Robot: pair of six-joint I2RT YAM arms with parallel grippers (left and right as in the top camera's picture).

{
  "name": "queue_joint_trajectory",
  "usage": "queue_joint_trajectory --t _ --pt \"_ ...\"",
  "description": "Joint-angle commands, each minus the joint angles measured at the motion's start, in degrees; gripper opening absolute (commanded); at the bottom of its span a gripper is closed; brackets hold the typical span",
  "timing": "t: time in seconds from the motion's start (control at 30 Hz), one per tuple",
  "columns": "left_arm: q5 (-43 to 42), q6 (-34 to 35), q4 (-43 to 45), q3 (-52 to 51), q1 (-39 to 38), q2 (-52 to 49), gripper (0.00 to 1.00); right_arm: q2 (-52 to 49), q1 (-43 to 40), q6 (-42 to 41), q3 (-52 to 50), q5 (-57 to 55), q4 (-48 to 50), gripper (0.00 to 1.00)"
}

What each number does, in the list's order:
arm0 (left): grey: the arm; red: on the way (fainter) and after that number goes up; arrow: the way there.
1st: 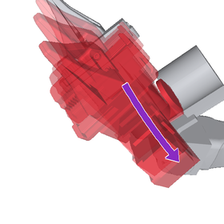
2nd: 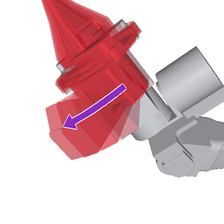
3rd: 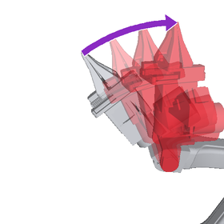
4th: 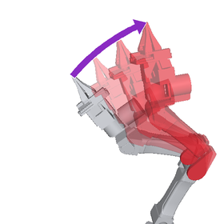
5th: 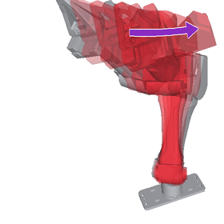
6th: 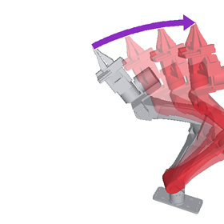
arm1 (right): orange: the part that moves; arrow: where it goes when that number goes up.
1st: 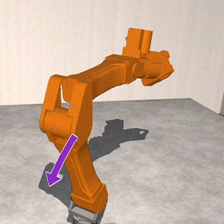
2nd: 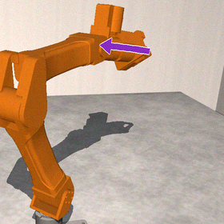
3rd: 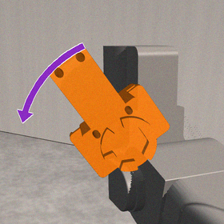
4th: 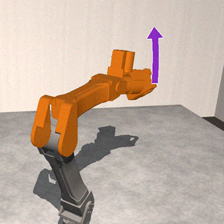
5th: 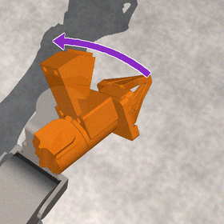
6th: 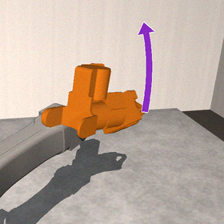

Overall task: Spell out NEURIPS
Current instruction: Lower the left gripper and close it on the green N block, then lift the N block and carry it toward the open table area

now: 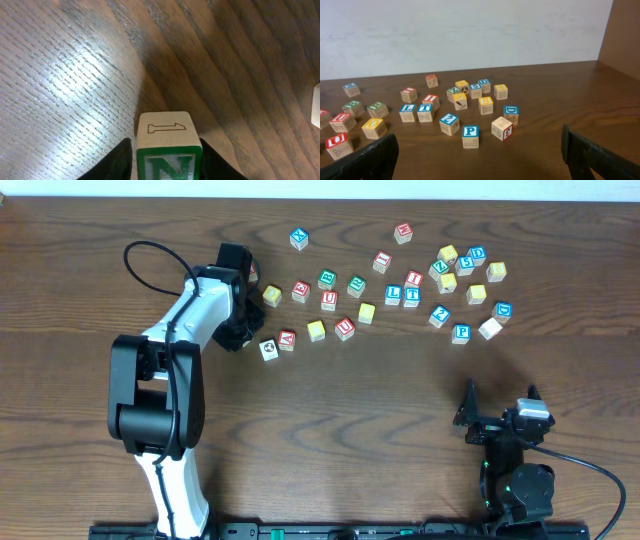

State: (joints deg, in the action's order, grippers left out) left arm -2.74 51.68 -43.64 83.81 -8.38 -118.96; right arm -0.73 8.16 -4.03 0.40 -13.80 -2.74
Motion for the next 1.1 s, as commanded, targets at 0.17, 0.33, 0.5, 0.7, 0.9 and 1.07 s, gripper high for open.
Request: queue_joint_trajectory --t 0.17,0.33,0.5,0.7,0.9,1.07 --pt "0.9 0.11 -0.33 -0.35 0.04 -0.85 0.27 0.09 0.07 0.46 -0.09 0.04 -0.26 0.99" --pt "0.9 0.11 -0.35 -0.35 0.04 -0.85 0.26 0.09 0.07 0.48 -0.09 0.04 -0.26 0.99" --pt "0.85 0.07 -0.39 -0.35 0.04 -0.85 0.26 0.09 0.07 0.48 -0.09 0.02 -0.26 0.99" --pt "-0.11 -5.66 -0.37 0.61 0.04 -0.46 0.26 0.09 0.07 0.48 -0.09 0.04 -0.26 0.99" --pt "-1.27 -17.35 -1.88 3.39 0.04 2.62 0.26 0.09 0.07 0.46 -0.09 0.04 -0.26 0.99" --pt "-1.27 -26.86 -4.5 4.83 0.04 9.09 0.26 0.09 0.07 0.48 -0.09 0.02 -0.26 0.99"
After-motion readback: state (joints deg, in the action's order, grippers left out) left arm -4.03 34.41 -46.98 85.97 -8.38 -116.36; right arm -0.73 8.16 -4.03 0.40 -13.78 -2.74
